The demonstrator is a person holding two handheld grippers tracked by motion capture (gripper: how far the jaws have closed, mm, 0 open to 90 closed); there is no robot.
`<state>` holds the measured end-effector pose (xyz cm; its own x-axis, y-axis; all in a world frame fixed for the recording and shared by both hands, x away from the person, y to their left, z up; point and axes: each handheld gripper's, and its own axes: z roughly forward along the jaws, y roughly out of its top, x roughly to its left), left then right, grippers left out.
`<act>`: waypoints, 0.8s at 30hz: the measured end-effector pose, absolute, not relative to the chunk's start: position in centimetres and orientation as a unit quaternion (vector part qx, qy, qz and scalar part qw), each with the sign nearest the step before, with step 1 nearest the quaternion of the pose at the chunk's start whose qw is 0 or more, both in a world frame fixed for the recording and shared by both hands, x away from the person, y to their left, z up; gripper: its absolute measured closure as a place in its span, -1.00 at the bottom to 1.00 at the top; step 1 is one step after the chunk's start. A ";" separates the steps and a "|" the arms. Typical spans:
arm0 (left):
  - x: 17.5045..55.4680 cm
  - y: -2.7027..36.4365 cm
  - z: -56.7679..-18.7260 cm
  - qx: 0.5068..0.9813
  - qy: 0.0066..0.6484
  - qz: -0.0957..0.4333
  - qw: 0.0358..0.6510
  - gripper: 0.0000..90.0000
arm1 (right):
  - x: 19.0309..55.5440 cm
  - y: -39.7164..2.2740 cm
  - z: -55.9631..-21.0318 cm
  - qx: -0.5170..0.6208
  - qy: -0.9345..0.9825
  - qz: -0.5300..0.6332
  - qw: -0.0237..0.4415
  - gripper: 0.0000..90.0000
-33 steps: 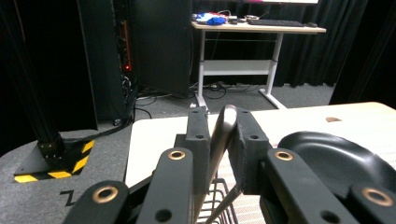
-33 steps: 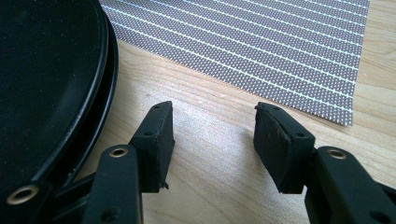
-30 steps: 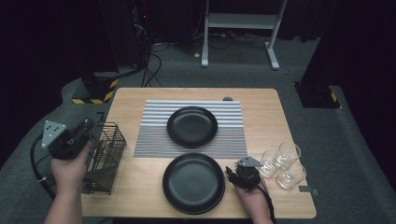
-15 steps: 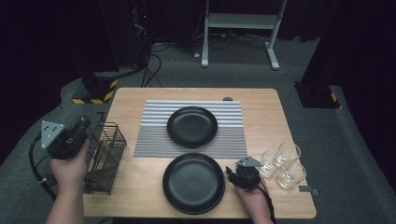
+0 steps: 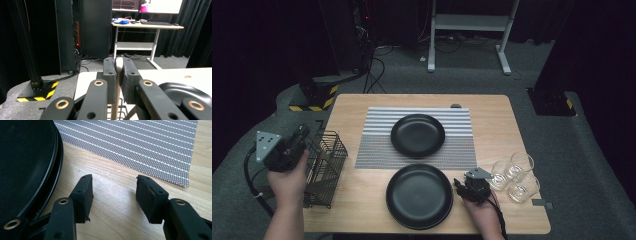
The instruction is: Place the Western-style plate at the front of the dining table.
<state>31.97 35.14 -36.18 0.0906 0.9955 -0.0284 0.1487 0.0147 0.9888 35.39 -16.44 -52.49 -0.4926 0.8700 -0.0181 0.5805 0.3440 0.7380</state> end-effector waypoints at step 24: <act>33.1 34.5 -37.4 0.589 0.525 0.408 0.459 0.82 | 35.4 -16.4 -52.5 0.458 0.793 0.344 0.210 0.06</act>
<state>33.15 34.48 -37.37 0.1149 0.9934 -0.0012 0.2446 -0.0271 0.9692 35.37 -16.44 -52.50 -0.4928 0.8699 -0.0186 0.5810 0.3449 0.7373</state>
